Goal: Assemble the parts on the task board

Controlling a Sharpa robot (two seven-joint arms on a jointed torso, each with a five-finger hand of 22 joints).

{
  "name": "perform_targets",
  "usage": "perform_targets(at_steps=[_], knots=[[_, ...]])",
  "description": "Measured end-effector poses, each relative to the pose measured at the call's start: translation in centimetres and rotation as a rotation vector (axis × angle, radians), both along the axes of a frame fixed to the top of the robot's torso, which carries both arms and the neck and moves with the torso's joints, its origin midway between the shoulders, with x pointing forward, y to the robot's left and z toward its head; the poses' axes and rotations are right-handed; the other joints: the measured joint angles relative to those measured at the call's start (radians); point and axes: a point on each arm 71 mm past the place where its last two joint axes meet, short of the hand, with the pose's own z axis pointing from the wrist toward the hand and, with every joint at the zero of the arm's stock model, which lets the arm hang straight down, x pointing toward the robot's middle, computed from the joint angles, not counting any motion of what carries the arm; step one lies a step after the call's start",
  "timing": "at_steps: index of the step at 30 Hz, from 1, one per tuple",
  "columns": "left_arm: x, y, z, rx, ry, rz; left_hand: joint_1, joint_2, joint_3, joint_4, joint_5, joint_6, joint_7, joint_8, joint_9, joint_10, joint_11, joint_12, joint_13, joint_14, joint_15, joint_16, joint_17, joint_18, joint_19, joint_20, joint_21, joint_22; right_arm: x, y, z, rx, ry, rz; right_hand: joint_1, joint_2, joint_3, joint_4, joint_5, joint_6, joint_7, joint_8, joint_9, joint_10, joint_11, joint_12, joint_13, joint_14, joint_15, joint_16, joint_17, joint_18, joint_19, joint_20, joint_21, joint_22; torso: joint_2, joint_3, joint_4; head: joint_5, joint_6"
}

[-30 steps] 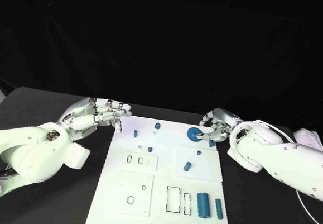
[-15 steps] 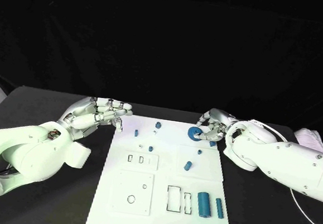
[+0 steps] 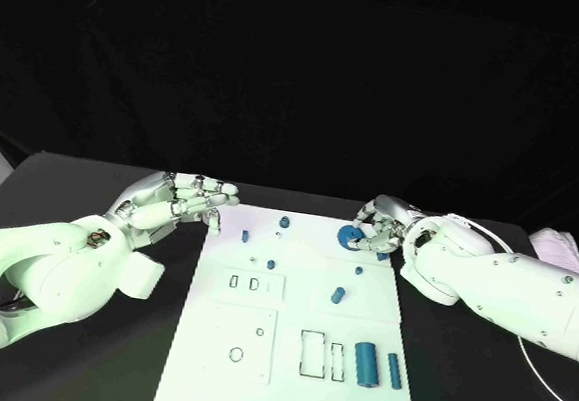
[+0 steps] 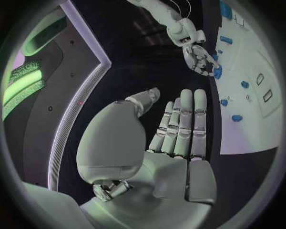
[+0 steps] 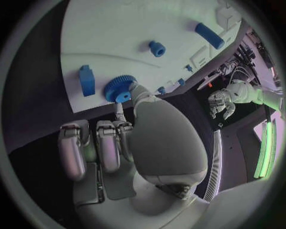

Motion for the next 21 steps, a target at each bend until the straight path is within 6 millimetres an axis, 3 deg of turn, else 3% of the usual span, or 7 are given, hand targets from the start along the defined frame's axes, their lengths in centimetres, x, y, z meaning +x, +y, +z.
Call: perform_targets(at_steps=[5, 15, 21], knots=[[0.0, 0.0, -0.01, 0.0, 0.001, 0.0, 0.0, 0.0, 0.0, 0.0, 0.0, 0.0, 0.0, 0.0, 0.0, 0.0, 0.0, 0.0, 0.0, 0.0, 0.0, 0.0, 0.0, 0.0, 0.0, 0.0, 0.0, 0.0, 0.02, 0.07, -0.01, -0.006, 0.003, 0.003, 0.003, -0.004, 0.011, -0.005, 0.006, 0.009, -0.001, 0.0, -0.004, 0.0, 0.0, 0.0, 0.0, 0.0, 0.0, 0.0, 0.0, 0.0, 0.0, 0.0, 0.0, 0.0, 0.0, 0.0001, 0.0, 0.0, -0.002], [0.02, 0.02, -0.02, 0.001, 0.002, 0.0, 0.0, 0.0, 0.0, 0.0, 0.0, 0.0, 0.0, 0.0, 0.0, 0.0, 0.0, 0.0, 0.001, 0.0, 0.0, 0.0, 0.0, 0.0, -0.006, 0.002, 0.004, 0.001, -0.01, 0.2, 0.03, -0.019, 0.0, 0.011, 0.019, -0.012, 0.099, -0.019, 0.082, 0.053, -0.002, -0.01, -0.028, 0.0, 0.0, 0.0, 0.0, 0.0, 0.0, 0.0, 0.0, 0.0, 0.0, 0.0, 0.0, 0.0, 0.0, 0.0003, 0.0001, 0.0, -0.003], [0.03, 0.03, -0.03, 0.002, 0.003, 0.0, 0.0, 0.0, 0.0, 0.0, 0.0, 0.0, 0.0, 0.0, 0.0, 0.0, 0.0, 0.0, 0.001, 0.0, 0.0, 0.0, 0.0, 0.0, -0.007, 0.0, 0.004, 0.001, -0.2, 0.49, 0.05, -0.019, -0.019, 0.017, 0.019, -0.012, 0.141, -0.025, 0.091, 0.074, -0.006, -0.02, -0.036, 0.0, 0.0, 0.0, 0.0, 0.0, 0.0, 0.0, 0.0, 0.0, 0.0, 0.0, 0.0, 0.001, 0.0, 0.0002, 0.0, 0.0, 0.0]])
